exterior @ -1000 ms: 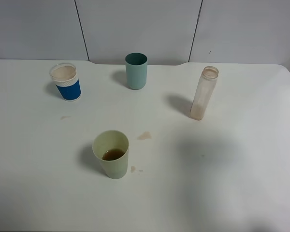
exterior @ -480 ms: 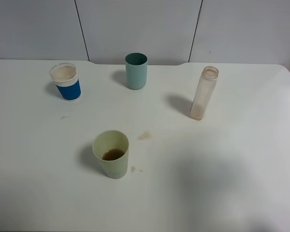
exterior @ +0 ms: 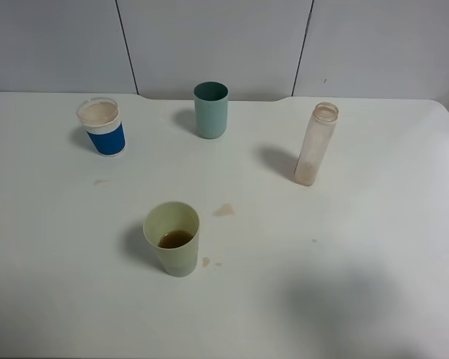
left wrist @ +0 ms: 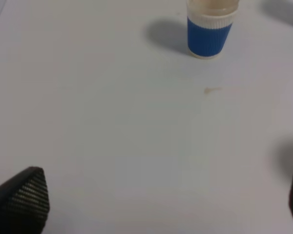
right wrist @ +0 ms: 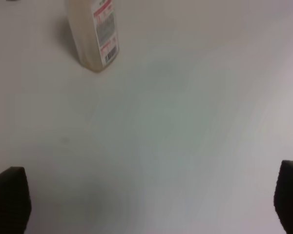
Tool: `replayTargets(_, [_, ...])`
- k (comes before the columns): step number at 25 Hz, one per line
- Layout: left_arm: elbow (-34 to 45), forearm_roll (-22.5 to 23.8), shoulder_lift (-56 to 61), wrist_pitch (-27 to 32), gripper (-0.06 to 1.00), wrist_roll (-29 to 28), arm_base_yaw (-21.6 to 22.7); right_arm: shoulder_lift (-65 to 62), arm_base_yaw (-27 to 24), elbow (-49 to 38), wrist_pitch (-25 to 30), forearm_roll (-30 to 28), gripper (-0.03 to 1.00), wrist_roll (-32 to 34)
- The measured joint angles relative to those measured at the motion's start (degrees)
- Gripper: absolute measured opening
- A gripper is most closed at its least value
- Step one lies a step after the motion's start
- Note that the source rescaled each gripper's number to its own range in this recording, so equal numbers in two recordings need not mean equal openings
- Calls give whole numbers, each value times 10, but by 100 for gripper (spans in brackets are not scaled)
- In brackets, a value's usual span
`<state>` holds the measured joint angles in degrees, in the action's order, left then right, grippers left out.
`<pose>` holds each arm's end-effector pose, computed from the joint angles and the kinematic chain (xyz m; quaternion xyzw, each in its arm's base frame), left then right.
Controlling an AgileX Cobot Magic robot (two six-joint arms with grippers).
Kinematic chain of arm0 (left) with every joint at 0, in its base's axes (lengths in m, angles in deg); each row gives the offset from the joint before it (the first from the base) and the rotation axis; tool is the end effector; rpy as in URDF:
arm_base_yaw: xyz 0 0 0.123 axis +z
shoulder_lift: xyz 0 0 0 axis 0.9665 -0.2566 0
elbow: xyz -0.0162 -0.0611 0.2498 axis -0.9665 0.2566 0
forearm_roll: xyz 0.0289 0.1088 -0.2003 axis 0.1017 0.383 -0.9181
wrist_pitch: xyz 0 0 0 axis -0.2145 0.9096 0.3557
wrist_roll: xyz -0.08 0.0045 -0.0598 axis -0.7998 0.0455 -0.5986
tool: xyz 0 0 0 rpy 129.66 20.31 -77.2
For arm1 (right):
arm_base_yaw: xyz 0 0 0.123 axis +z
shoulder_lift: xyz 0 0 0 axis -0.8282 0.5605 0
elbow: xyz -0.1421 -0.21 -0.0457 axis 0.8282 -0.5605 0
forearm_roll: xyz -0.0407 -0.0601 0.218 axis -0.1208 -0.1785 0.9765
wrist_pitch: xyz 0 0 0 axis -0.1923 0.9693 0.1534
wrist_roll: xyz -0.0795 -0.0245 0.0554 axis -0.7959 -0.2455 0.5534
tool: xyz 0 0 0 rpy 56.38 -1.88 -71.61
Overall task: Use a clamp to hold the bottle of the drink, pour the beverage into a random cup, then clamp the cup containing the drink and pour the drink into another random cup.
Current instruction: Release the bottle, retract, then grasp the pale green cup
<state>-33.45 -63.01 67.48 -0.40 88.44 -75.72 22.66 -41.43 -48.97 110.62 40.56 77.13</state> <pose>0.0100 0.0011 0.2645 -0.0024 0.8493 0.0006 0.5280 0.0177 -0.0031 0.2623 -0.1089 0.8699 0.0188 0.4807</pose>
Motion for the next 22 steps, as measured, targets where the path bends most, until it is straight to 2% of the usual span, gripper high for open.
replayTargets(4, [0,0,0,0,100,0,0,-13,0,-13,-24,3,100,0])
replayTargets(19, [0,0,0,0,100,0,0,-22,0,-13,-26,-1,100,6])
replayTargets(22, [0,0,0,0,100,0,0,-39,-23,-13,-27,-8,100,15])
